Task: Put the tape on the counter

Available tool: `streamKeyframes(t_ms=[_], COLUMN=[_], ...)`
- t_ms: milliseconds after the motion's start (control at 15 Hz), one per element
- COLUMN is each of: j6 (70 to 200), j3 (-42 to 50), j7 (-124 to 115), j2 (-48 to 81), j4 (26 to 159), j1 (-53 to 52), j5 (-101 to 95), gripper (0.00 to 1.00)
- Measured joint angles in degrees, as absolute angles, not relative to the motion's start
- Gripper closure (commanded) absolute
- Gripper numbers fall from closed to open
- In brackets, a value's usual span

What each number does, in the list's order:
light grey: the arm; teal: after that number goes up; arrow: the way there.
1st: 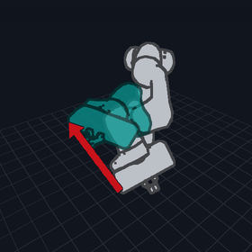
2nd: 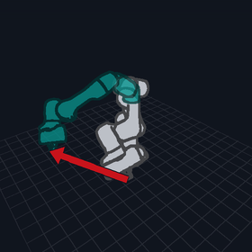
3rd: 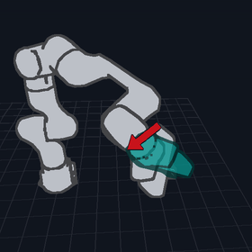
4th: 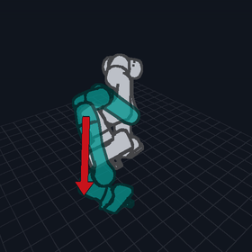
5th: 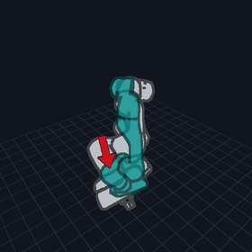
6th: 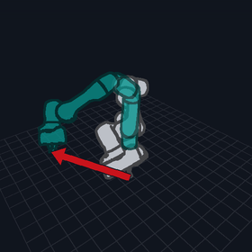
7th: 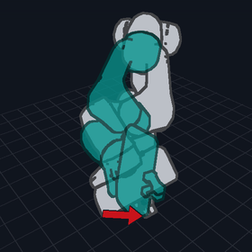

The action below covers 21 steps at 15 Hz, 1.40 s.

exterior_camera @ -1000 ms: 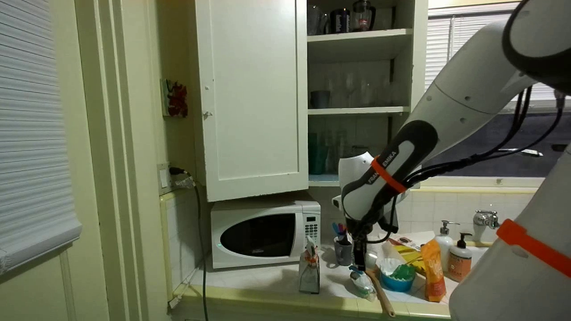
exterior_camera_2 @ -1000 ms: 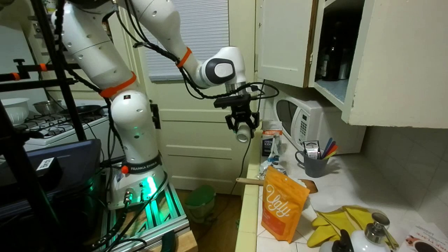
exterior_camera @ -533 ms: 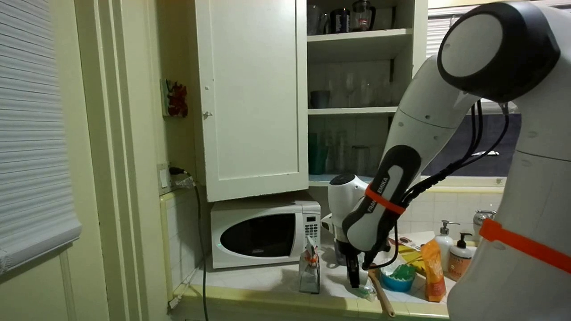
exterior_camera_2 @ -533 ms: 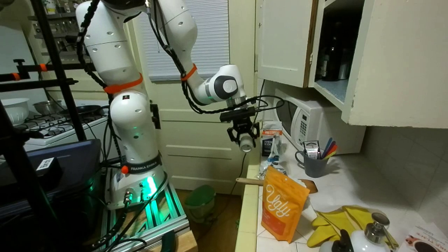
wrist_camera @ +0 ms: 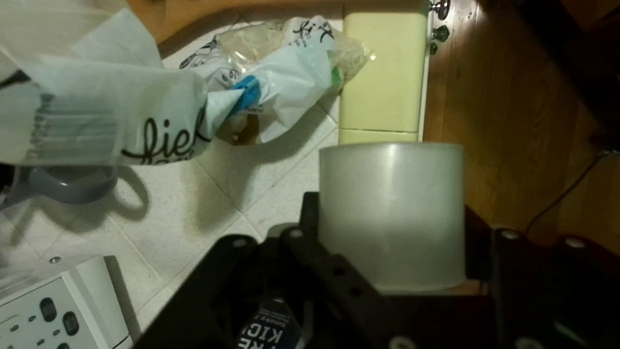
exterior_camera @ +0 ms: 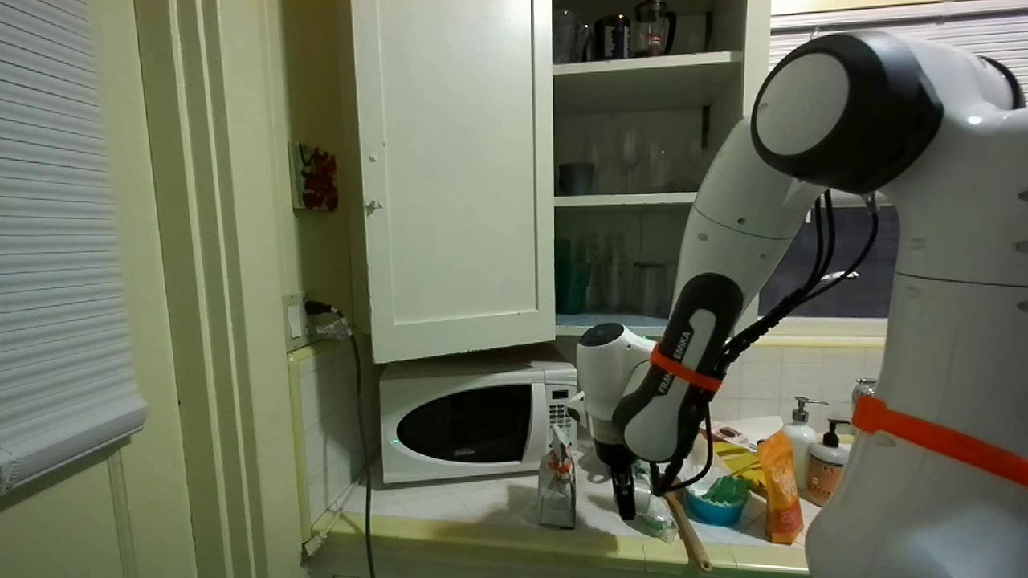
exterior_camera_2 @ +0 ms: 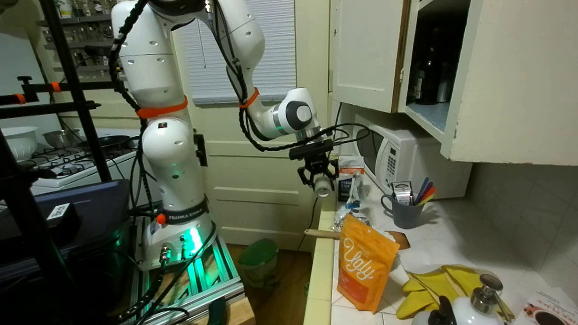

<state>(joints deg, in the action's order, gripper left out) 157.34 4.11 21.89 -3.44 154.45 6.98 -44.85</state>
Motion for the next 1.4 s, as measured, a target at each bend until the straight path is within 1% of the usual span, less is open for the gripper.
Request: streamKeyframes(t_ms=[400, 800, 867, 933, 1067, 1400], j6=[157.2, 153.7, 153.2, 152.8, 152.4, 152.4], j3=[4.1, 4.1, 4.1, 4.1, 4.2, 4.5], j7=[7.3, -2.3, -3.2, -3.6, -4.3, -4.9], j2=[4.2, 11.6, 12.6, 13.4, 14.7, 15.2], j4=[147.4, 141.2, 140.3, 139.5, 138.3, 136.9], j1=[6.8, 5.3, 5.2, 5.1, 5.1, 5.2], j5=[-60.8, -68.6, -69.0, -69.1, -69.1, -69.1], gripper=[0.63, 0.63, 0.13, 0.12, 0.01, 0.0])
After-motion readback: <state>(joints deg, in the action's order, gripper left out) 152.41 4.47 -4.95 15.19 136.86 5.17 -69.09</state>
